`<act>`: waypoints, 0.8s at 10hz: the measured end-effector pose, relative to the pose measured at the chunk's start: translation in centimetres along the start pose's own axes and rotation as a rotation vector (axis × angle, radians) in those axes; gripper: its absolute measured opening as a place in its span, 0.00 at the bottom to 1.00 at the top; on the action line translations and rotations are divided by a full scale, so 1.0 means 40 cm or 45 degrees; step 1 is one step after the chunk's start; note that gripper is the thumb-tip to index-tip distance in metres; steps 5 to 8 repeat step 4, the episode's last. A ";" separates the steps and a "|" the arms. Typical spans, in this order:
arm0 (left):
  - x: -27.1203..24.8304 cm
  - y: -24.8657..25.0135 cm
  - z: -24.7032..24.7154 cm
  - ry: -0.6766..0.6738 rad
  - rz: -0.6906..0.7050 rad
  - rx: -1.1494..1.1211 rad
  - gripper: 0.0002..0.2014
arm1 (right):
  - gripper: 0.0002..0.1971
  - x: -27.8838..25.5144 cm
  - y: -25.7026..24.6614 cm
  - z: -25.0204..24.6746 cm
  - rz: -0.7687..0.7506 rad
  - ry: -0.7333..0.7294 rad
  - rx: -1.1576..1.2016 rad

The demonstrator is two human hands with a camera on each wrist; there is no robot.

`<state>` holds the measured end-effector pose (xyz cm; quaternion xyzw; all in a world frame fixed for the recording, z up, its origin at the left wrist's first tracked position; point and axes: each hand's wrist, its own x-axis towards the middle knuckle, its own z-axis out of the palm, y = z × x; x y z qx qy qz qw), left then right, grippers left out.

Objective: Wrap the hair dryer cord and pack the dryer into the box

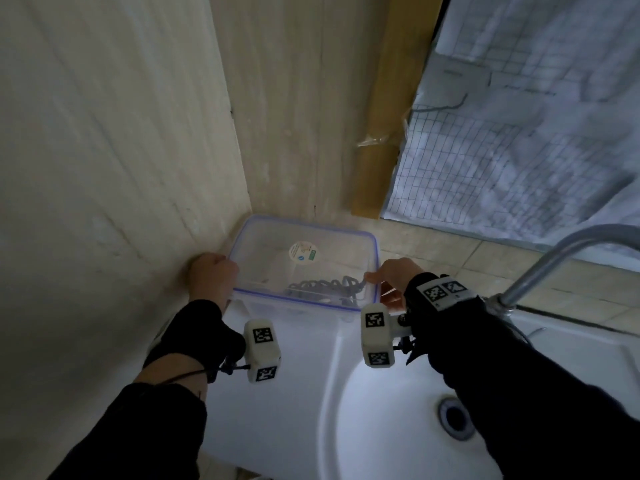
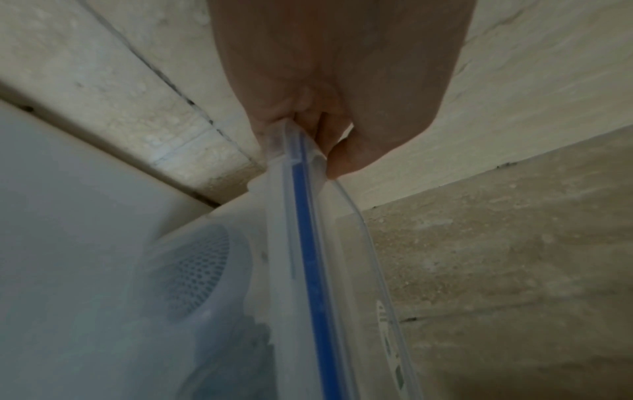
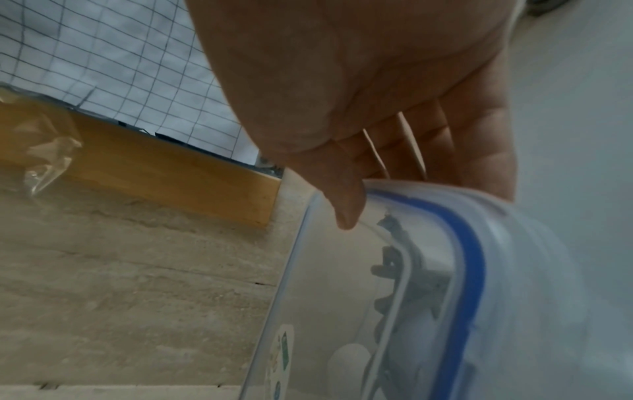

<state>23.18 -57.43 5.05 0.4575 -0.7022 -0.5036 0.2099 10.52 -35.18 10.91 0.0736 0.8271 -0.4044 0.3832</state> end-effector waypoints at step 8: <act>-0.079 -0.018 -0.106 -0.049 -0.183 -0.032 0.14 | 0.14 -0.066 0.058 -0.003 -0.087 0.082 0.038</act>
